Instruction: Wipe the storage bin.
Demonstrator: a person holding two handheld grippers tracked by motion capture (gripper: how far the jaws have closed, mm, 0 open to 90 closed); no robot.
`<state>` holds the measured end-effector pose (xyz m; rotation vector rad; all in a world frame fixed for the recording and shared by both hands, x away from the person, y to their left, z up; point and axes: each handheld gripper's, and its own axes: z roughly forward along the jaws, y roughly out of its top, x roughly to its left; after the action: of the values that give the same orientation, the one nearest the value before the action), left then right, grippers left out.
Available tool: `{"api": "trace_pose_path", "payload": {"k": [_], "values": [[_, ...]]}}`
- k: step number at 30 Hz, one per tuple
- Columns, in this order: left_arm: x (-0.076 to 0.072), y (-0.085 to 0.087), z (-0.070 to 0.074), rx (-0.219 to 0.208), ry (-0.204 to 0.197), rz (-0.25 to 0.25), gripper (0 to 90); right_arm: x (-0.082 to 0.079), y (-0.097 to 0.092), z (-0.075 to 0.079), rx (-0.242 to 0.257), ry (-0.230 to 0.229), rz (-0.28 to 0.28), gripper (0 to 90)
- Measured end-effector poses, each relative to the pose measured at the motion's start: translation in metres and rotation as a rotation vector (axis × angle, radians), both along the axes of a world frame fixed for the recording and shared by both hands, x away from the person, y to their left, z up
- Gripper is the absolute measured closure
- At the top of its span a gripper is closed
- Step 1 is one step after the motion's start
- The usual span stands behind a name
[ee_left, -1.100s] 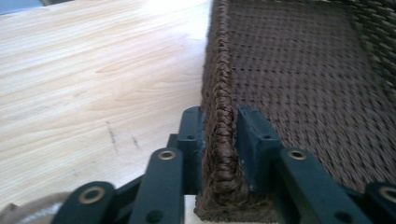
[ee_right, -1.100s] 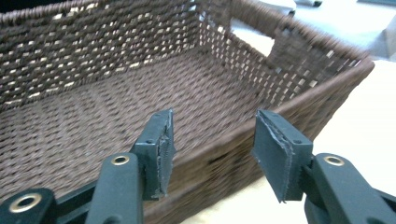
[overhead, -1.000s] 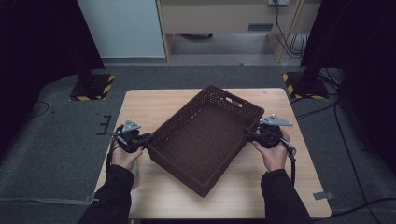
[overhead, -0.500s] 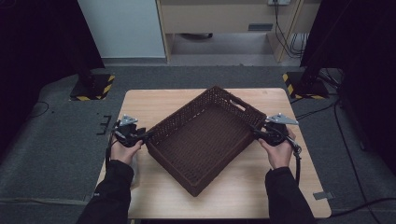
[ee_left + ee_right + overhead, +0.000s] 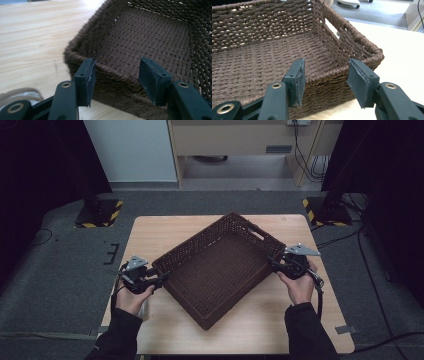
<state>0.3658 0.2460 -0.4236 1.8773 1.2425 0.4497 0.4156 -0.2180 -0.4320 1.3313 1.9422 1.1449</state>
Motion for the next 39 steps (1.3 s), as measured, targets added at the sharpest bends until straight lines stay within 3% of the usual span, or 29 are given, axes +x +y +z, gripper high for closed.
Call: {"api": "trace_pose_path", "payload": {"k": [4,13,15,23,25,27,28,34,39], "values": [[0.008,-0.003,0.001,0.035,-0.005,0.001,45.5,-0.001,-0.007,0.004,0.011,-0.030,-0.016,46.1],[0.035,-0.001,-0.005,0.008,-0.017,0.026,45.7,0.010,-0.025,-0.003,0.017,-0.013,-0.073,42.8],[0.034,0.000,-0.005,-0.014,-0.007,0.021,45.3,0.012,-0.027,-0.004,0.040,-0.016,-0.079,43.1],[0.010,-0.006,-0.006,-0.034,-0.027,-0.015,43.9,0.013,-0.035,-0.003,0.000,-0.026,-0.104,40.6],[0.010,-0.012,-0.006,-0.028,-0.015,-0.035,44.1,0.015,-0.036,-0.004,-0.002,-0.024,-0.118,40.1],[0.012,-0.016,-0.005,0.025,-0.030,-0.040,43.1,0.018,-0.037,-0.006,-0.005,-0.019,-0.120,39.7],[0.015,-0.016,-0.005,0.032,-0.033,-0.042,43.1,0.019,-0.037,-0.006,-0.007,-0.013,-0.117,39.7],[0.030,-0.012,-0.006,0.000,-0.024,-0.025,43.5,0.019,-0.035,-0.013,0.016,0.015,-0.084,47.9],[0.018,-0.012,-0.004,-0.009,-0.028,-0.040,40.8,0.008,-0.034,-0.013,0.019,0.015,-0.082,48.1]]}}
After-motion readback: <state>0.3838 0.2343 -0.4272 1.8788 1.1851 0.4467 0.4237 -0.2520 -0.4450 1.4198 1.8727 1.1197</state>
